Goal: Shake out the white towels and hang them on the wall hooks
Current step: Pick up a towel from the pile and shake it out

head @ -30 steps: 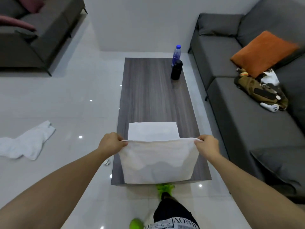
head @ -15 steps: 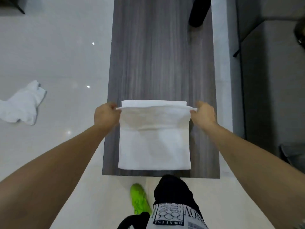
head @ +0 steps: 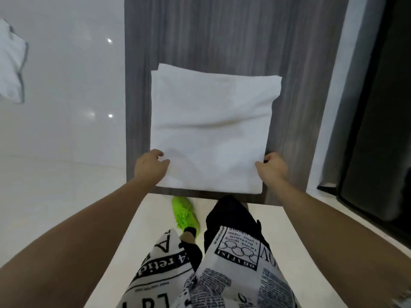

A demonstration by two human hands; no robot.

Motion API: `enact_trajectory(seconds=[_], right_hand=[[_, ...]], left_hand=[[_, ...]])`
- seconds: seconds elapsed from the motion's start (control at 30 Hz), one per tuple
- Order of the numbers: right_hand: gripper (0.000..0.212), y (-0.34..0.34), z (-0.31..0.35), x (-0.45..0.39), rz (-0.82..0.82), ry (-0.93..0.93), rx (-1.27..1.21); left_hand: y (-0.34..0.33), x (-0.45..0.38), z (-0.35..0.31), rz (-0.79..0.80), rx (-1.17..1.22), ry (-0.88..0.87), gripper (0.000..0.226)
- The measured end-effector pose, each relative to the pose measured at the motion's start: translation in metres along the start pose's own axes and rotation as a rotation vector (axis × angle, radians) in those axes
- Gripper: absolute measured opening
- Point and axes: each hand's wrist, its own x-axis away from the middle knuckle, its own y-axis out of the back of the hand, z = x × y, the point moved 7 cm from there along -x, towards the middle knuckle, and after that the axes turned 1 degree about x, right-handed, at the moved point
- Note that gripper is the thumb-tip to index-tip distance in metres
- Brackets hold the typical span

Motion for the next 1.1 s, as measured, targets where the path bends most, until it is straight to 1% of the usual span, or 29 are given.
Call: enact_trajectory(seconds=[0.07,0.17,0.2,0.27,0.33,0.4,0.43,0.47,0.53,0.6,0.63,0.7,0.8,0.87,0.9,0.93,1.0,1.03,1.1], right_hand=[[0.036,-0.014,-0.013,0.004,-0.032,-0.020,-0.017],[0.044,-0.029,-0.027,0.012,-0.106,-0.045,-0.059],[0.044,-0.034,-0.035,0.015,-0.137,-0.070,-0.086],[0.040,-0.044,-0.053,0.022,-0.186,-0.134,-0.152],[0.032,-0.052,-0.069,0.030,-0.242,-0.170,-0.278],[0.022,-0.061,-0.083,0.039,-0.275,-0.180,-0.436],[0.019,-0.066,-0.090,0.042,-0.258,-0.192,-0.513],[0.018,-0.073,-0.096,0.045,-0.206,-0.215,-0.608],[0.017,-0.087,-0.104,0.051,-0.041,-0.267,-0.852],[0.019,-0.091,-0.108,0.059,0.066,-0.287,-1.007],[0.017,-0.090,-0.111,0.063,0.077,-0.291,-1.034],[0.017,-0.086,-0.118,0.072,0.023,-0.306,-1.049],[0.023,-0.085,-0.136,0.083,-0.082,-0.339,-1.043],[0.024,-0.093,-0.145,0.089,-0.086,-0.358,-0.999],[0.027,-0.097,-0.145,0.091,-0.091,-0.332,-0.941],[0.032,-0.100,-0.142,0.092,-0.109,-0.274,-0.831],[0.048,-0.103,-0.130,0.096,-0.217,-0.115,-0.469],[0.053,-0.103,-0.120,0.100,-0.311,-0.021,-0.274],[0.057,-0.115,-0.094,0.115,-0.482,0.236,0.017]], left_hand=[[-0.012,0.000,0.022,-0.004,0.024,0.060,0.043],[-0.021,0.003,0.059,-0.122,0.088,0.217,0.048],[-0.026,0.005,0.072,-0.144,0.166,0.284,0.049],[-0.040,0.011,0.090,-0.123,0.417,0.371,0.046],[-0.049,0.011,0.098,-0.098,0.611,0.359,0.036],[-0.049,0.009,0.102,-0.110,0.666,0.325,0.027],[-0.048,0.009,0.106,-0.122,0.708,0.328,0.020],[-0.048,0.009,0.110,-0.124,0.774,0.342,0.018],[-0.049,0.011,0.117,-0.099,0.961,0.372,0.014],[-0.050,0.017,0.125,-0.076,1.088,0.398,0.010],[-0.050,0.020,0.131,-0.072,1.120,0.411,0.012],[-0.049,0.028,0.141,-0.065,1.152,0.430,0.014],[-0.050,0.038,0.156,-0.017,1.109,0.456,0.020],[-0.051,0.041,0.164,0.024,0.981,0.428,0.018],[-0.051,0.040,0.167,0.024,0.861,0.377,0.013],[-0.049,0.037,0.167,-0.010,0.700,0.309,0.011],[-0.045,0.035,0.163,-0.127,0.353,0.156,0.018],[-0.046,0.036,0.156,-0.171,0.226,0.071,0.022],[-0.052,0.042,0.142,-0.258,0.092,-0.116,0.030]])
